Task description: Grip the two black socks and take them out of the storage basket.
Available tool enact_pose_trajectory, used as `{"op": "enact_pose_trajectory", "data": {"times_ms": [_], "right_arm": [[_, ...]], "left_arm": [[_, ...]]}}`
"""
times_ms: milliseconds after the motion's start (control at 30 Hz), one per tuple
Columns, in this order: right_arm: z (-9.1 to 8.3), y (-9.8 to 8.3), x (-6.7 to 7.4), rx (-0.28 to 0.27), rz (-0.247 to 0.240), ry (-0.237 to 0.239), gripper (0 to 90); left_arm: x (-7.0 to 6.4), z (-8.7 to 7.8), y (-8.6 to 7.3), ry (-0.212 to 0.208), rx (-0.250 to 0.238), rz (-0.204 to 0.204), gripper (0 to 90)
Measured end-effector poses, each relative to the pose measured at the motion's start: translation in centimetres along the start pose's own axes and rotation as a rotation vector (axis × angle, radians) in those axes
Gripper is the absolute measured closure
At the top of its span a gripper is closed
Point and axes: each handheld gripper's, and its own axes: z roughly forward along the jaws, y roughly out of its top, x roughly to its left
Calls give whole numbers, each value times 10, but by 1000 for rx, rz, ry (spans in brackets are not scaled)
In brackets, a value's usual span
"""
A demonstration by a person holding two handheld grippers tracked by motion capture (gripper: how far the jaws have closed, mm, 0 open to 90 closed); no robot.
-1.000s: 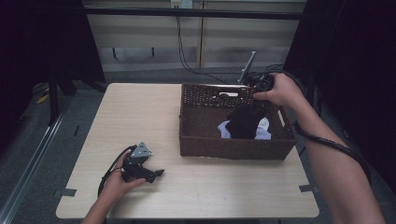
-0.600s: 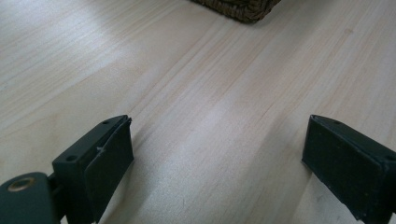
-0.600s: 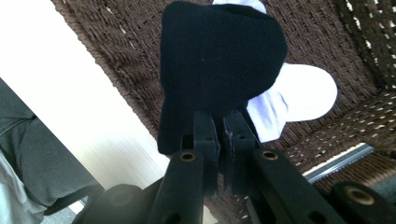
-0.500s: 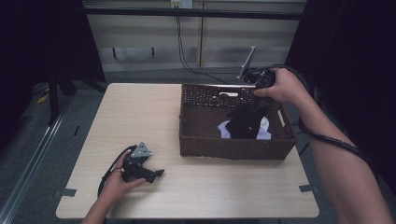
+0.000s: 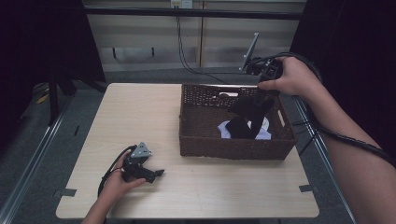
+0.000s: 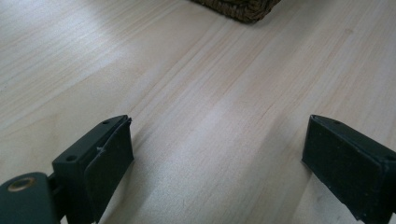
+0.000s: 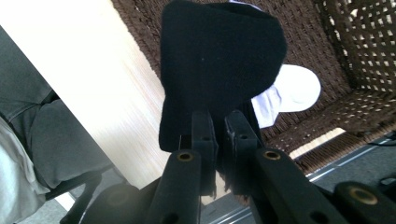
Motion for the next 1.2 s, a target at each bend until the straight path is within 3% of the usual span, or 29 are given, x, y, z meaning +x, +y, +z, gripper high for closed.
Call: {"op": "enact_pose_trajectory", "data": {"times_ms": [300, 533, 633, 733, 833, 867, 967, 1033, 1200], "right_arm": [[-24, -20, 32, -40, -55, 5, 844], [-20, -28, 56, -47, -113, 23, 844], [0, -28, 74, -39, -166, 55, 844], [13, -26, 80, -29, -185, 67, 844], [41, -20, 89, -18, -223, 107, 844], [41, -20, 89, -18, -223, 107, 844], [67, -15, 92, -4, -240, 123, 838], [73, -15, 93, 8, -237, 132, 836], [107, -14, 91, 22, -235, 152, 829]], "left_arm": [[0, 0, 0, 0, -1, 1, 78], [0, 1, 0, 1, -9, -7, 78], [0, 0, 0, 1, -8, -7, 78], [0, 1, 0, 0, -9, -7, 78], [0, 1, 0, 1, -8, -7, 78], [0, 1, 0, 0, -9, -6, 78], [0, 1, 0, 0, -9, -6, 78], [0, 0, 0, 1, -8, -6, 79], [0, 1, 0, 1, -11, -7, 79]]}}
